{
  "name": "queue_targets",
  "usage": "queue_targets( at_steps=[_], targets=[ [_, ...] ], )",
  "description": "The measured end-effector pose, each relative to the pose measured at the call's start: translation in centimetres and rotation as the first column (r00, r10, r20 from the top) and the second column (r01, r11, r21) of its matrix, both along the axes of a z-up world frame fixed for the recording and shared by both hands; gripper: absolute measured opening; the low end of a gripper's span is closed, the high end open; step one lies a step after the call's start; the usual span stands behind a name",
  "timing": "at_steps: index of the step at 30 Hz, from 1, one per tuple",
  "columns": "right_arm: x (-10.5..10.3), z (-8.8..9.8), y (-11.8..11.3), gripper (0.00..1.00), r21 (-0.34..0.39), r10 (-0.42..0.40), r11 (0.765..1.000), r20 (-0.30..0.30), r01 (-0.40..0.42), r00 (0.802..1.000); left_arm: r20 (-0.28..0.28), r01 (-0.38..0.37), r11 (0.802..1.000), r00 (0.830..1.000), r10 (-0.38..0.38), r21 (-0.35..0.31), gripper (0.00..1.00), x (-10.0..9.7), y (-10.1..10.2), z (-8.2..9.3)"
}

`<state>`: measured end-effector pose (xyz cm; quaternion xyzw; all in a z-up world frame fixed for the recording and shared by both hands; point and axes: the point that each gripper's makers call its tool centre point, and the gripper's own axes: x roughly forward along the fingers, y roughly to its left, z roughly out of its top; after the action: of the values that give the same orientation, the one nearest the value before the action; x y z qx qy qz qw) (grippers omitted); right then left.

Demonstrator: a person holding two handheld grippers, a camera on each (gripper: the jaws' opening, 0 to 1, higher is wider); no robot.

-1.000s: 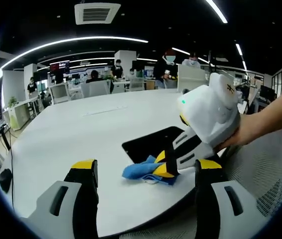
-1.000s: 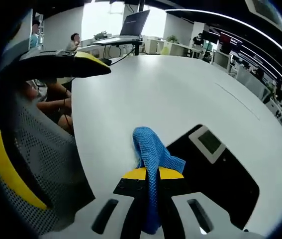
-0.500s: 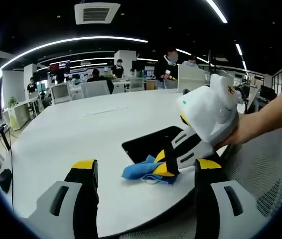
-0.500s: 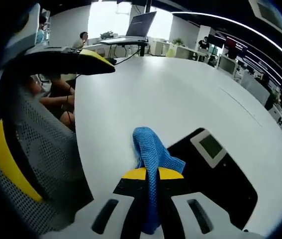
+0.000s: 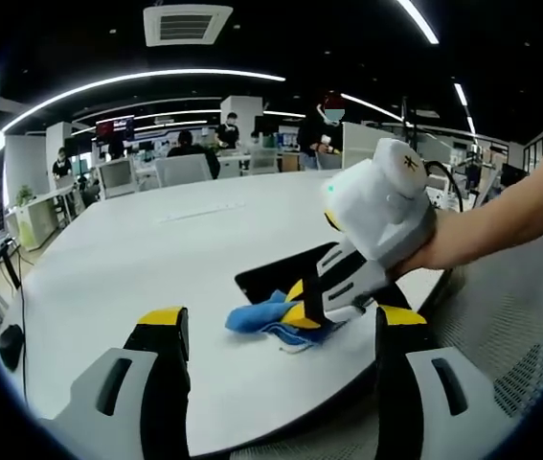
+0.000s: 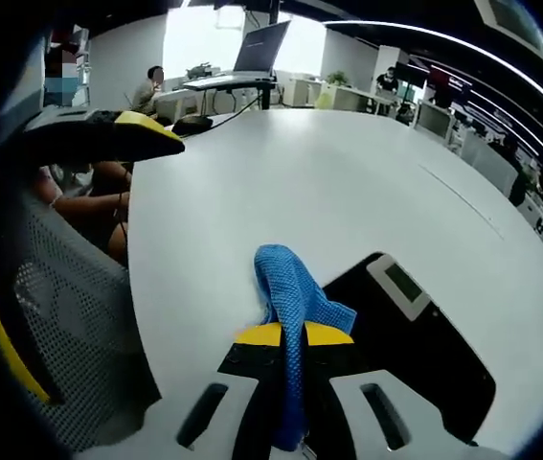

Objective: Wipe the mirror surface with the cleaning cloth until all visible marks leave the cleaned area.

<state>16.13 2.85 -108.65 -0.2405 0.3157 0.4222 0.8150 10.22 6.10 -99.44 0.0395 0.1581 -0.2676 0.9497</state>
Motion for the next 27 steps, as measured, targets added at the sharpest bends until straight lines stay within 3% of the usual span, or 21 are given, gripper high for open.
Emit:
queue_targets(
  at_steps=[27],
  targets=[
    [4.7, 0.0, 0.3, 0.0, -0.058, -0.05, 0.997, -0.008, 0.049, 0.999, 0.003, 0.0, 1.0, 1.0, 0.0, -0.004, 0.77, 0.1, 0.0, 0.1]
  ],
)
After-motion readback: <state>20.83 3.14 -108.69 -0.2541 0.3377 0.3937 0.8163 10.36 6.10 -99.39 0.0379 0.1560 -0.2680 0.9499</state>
